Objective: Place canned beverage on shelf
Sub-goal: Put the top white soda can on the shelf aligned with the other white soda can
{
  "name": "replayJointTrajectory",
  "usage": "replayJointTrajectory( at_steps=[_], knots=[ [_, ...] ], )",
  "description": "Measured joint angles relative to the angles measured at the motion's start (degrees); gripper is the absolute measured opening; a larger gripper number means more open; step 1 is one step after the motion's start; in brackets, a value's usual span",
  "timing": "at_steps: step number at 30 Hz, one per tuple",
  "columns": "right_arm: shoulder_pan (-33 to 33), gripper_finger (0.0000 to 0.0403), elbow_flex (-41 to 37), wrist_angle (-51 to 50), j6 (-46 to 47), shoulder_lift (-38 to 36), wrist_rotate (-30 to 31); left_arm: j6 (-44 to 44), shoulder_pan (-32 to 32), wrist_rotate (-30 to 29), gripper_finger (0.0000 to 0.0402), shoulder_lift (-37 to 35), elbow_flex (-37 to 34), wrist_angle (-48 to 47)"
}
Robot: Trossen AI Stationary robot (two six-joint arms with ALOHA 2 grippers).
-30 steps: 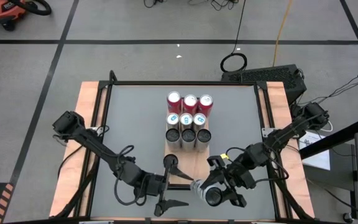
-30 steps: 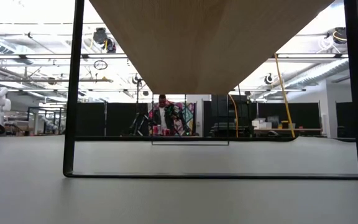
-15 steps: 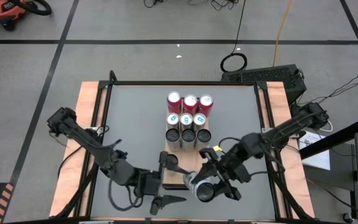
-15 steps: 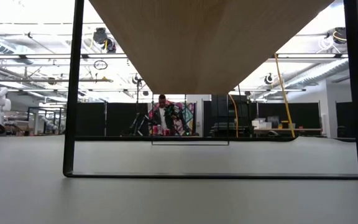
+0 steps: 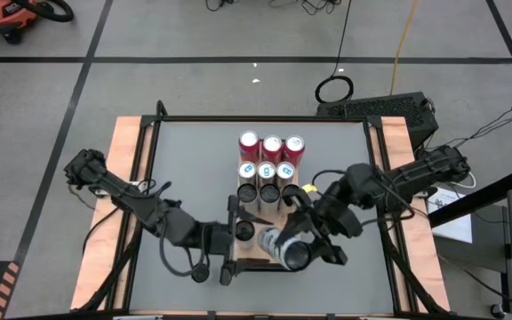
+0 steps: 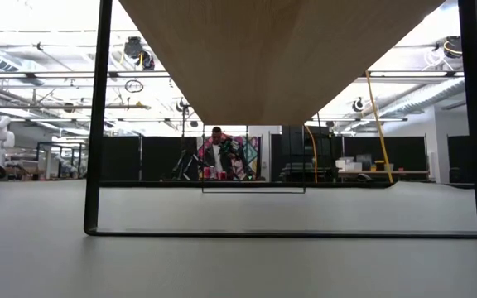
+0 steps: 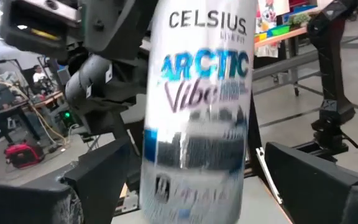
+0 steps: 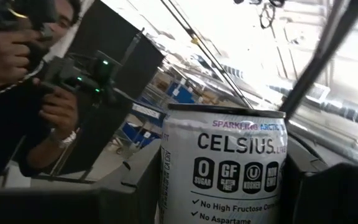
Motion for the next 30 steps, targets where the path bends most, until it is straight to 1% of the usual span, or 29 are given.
replayJointTrajectory(
  at_steps=[5, 9, 13, 18, 26, 30],
  knots=[
    [-1.0, 0.0173, 0.0, -0.1, 1.2, 0.0, 0.3, -1.4, 2.3, 0.5, 0.0370, 0.0, 0.0, -0.2],
    [-1.2, 0.0174, 0.0, -0.2, 1.0, 0.0, -2.6, -1.9, 2.7, 1.6, 0.0370, 0.0, 0.0, -1.6],
    [-1.5, 0.0173, 0.0, -0.1, 0.8, 0.0, -2.8, -1.9, 2.7, 2.3, 0.0362, 0.6, 0.0, -1.6],
    [-1.7, 0.0174, 0.0, -0.2, -1.1, 0.0, -2.7, -1.9, 2.9, 2.5, 0.0326, 0.8, -0.1, -1.9],
    [-1.6, 0.0174, 0.0, -1.1, -0.7, 0.0, -2.5, -1.3, 3.1, 4.1, 0.0259, 0.7, -0.1, -2.4],
    [-1.6, 0.0174, 0.0, -2.5, -0.8, -0.1, -2.1, -1.3, 3.1, 4.1, 0.0247, 0.7, -0.1, -2.6]
  ],
)
